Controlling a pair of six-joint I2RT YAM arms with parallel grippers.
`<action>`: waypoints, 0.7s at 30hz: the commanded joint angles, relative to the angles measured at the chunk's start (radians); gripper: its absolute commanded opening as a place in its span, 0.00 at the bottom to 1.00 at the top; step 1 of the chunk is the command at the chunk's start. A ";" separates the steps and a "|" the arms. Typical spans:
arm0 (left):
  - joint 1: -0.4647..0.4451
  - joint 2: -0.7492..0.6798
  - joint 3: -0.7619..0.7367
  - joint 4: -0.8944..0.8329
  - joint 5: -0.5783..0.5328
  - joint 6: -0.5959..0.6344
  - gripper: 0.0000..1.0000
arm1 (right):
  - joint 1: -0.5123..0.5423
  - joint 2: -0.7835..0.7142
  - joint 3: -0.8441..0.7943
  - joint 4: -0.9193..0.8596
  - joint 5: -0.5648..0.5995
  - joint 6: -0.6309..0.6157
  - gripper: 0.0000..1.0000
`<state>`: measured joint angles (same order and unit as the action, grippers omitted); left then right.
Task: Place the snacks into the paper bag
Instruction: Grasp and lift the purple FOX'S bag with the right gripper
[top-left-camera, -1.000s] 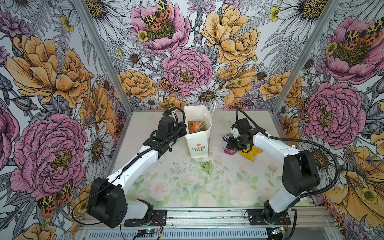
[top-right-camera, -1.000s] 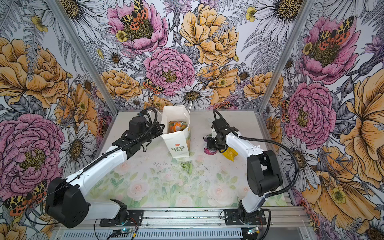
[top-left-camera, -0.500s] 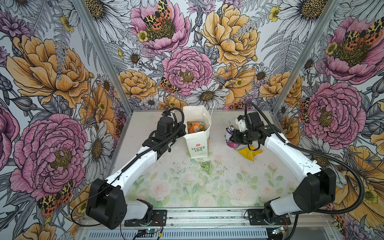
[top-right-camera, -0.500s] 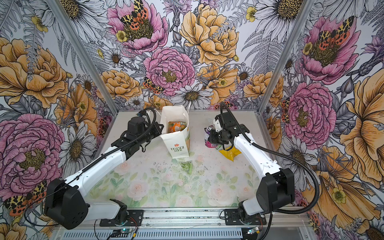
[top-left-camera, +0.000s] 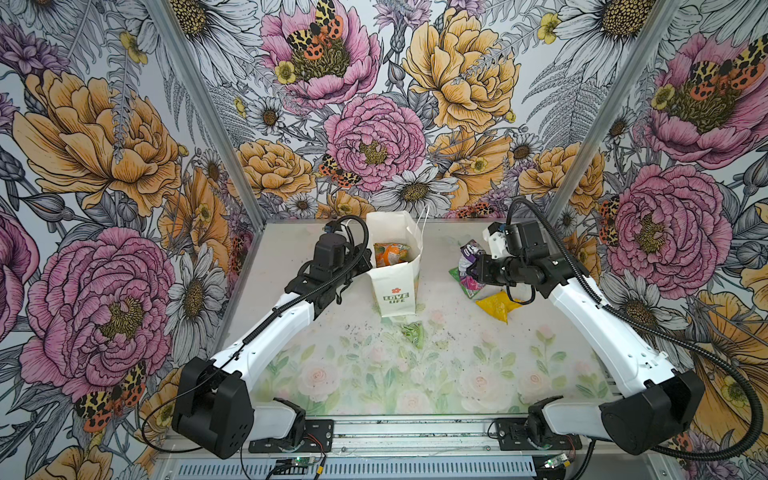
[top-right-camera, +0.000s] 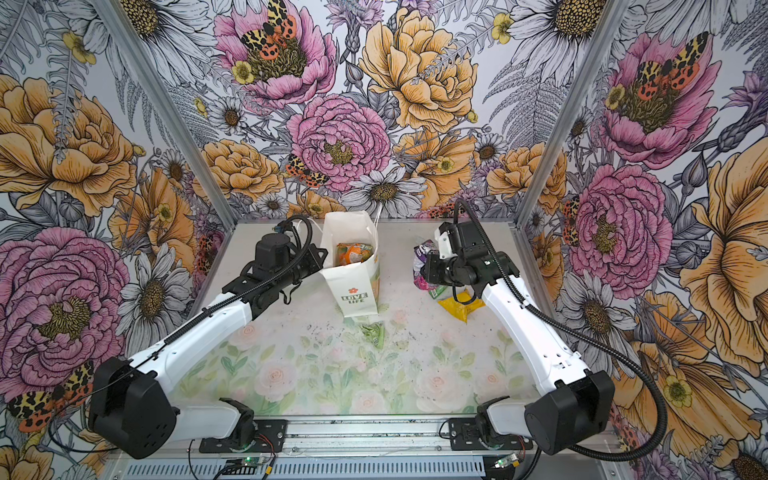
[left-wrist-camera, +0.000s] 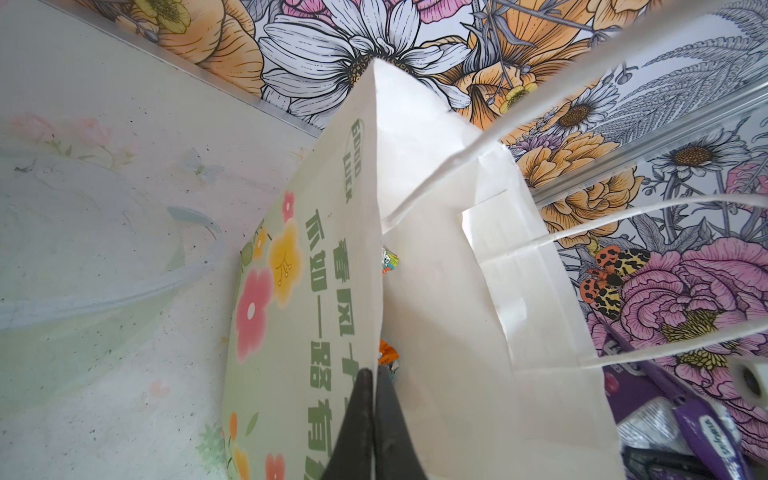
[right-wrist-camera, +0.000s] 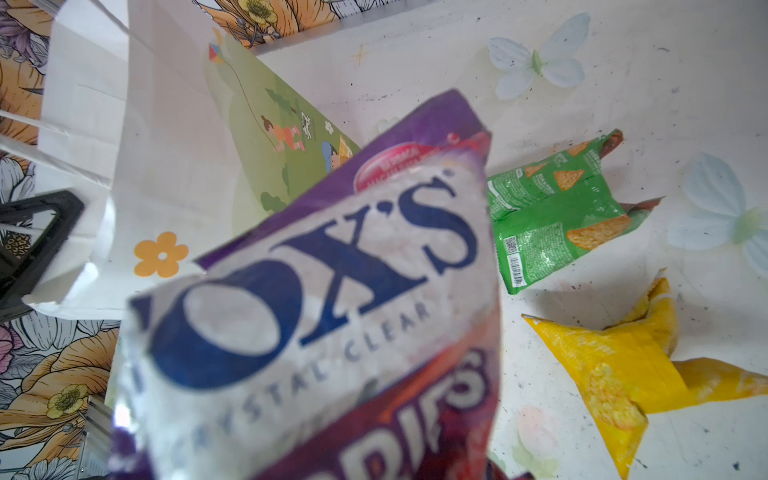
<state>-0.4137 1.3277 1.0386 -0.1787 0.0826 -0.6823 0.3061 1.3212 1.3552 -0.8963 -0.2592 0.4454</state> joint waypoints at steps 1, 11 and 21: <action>0.012 -0.016 0.000 0.041 0.033 0.004 0.00 | 0.007 -0.042 0.053 0.022 0.005 0.024 0.00; 0.012 -0.019 0.000 0.040 0.033 0.004 0.00 | 0.041 -0.064 0.084 0.020 0.023 0.042 0.00; 0.004 -0.045 -0.007 0.028 0.018 0.008 0.00 | 0.116 -0.042 0.204 0.020 0.069 0.051 0.00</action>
<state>-0.4137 1.3254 1.0382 -0.1791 0.0872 -0.6823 0.3996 1.2942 1.4952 -0.9085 -0.2203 0.4824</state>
